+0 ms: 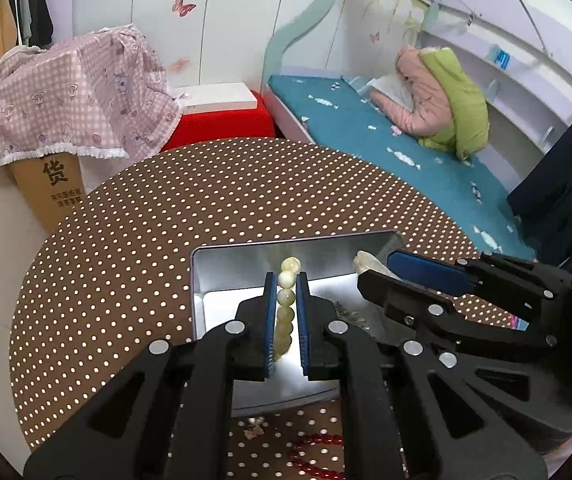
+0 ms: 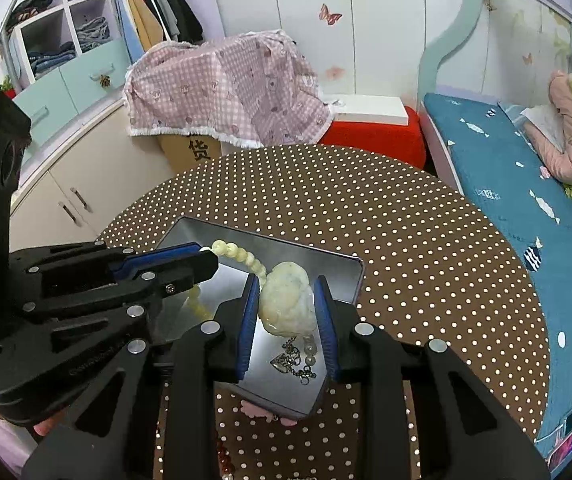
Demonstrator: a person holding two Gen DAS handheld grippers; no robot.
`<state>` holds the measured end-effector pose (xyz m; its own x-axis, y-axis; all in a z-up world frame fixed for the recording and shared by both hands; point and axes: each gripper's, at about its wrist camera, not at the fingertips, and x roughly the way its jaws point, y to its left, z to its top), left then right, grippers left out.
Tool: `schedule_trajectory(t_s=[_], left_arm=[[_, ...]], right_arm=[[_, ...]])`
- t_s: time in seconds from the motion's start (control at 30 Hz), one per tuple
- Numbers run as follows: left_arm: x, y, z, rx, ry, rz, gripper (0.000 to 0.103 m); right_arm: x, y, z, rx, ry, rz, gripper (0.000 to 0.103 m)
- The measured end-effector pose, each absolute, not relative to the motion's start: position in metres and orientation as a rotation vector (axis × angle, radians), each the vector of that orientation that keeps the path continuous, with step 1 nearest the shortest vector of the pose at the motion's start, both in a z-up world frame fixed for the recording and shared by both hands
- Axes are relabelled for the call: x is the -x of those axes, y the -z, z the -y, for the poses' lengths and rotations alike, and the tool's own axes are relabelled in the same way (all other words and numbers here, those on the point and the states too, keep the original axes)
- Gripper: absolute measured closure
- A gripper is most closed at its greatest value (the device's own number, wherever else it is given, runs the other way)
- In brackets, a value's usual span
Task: Organize jewelry
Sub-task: 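Carry bracelet and pendant into the tin box and open both tools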
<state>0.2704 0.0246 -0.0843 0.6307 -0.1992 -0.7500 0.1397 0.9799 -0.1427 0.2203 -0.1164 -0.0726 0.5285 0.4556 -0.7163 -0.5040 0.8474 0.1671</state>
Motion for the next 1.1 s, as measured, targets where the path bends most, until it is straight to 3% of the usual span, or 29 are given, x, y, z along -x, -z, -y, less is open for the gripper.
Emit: schedule_trajectory(t_s=[0.23,0.5,0.63,0.7,1.1], left_arm=[[-0.262,0.083,-0.033,0.050,0.184,-0.853,0.080],[-0.256,0.079,-0.050,0.052,0.172,-0.850,0.078],[-0.255,0.078,-0.056,0.058,0.174,-0.846,0.066],[-0.255,0.078,-0.058,0.059,0.166,-0.846,0.062],[-0.253,0.072,-0.065,0.063,0.148,-0.846,0.058]], right_arm=[[-0.226,0.080,0.107,0.102,-0.564,-0.868,0.077],[-0.232,0.090,0.084,0.179,-0.565,-0.908,0.076],[-0.232,0.094,0.072,0.236,-0.571,-0.923,0.076],[-0.233,0.096,0.069,0.279,-0.550,-0.927,0.084],[-0.233,0.092,0.074,0.263,-0.549,-0.958,0.087]])
